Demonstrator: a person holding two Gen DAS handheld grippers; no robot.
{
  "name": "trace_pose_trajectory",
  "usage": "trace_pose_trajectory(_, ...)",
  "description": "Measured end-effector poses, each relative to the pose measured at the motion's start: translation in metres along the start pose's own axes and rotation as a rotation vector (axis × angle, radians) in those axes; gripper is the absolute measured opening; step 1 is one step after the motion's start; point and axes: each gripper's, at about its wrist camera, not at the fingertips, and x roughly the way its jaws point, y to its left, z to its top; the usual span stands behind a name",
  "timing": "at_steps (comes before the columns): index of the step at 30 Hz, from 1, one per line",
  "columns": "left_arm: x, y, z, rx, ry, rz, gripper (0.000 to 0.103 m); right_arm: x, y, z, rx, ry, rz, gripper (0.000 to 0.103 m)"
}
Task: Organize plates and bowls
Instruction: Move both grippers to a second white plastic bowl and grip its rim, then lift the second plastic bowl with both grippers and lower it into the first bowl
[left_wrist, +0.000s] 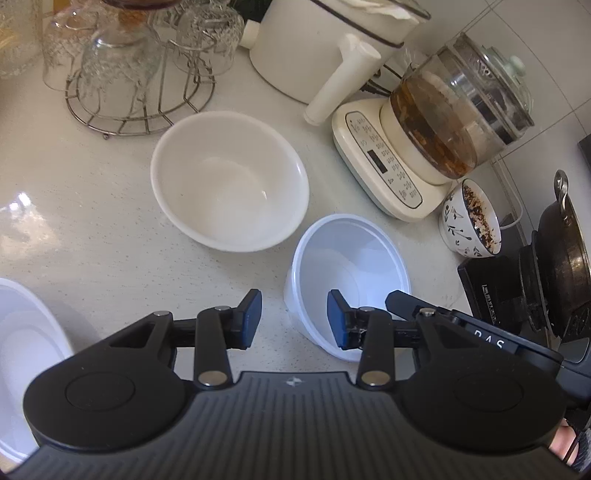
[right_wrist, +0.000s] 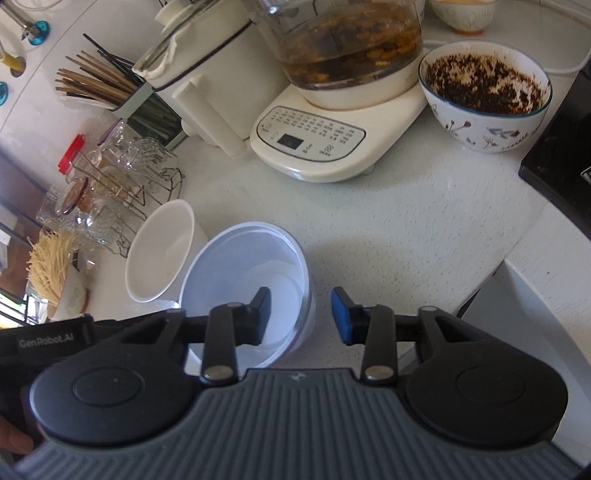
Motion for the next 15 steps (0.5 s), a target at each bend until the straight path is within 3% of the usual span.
trace_pose_trajectory(2,0.004,-0.001,0.000,0.002,0.008,0.000,0.041,0.003,0.000,0.000,0.002,0.009,0.004,0.035)
trace_pose_trajectory(9,0.012,-0.002,0.000,0.006,0.025,0.001,0.017,0.011,0.001,-0.003,0.007,0.038,0.019,0.022)
trace_pose_trajectory(15,0.012,-0.005,0.002,0.028,0.030,0.004,0.013,0.013,0.003,-0.003,0.010,0.039,0.031,0.017)
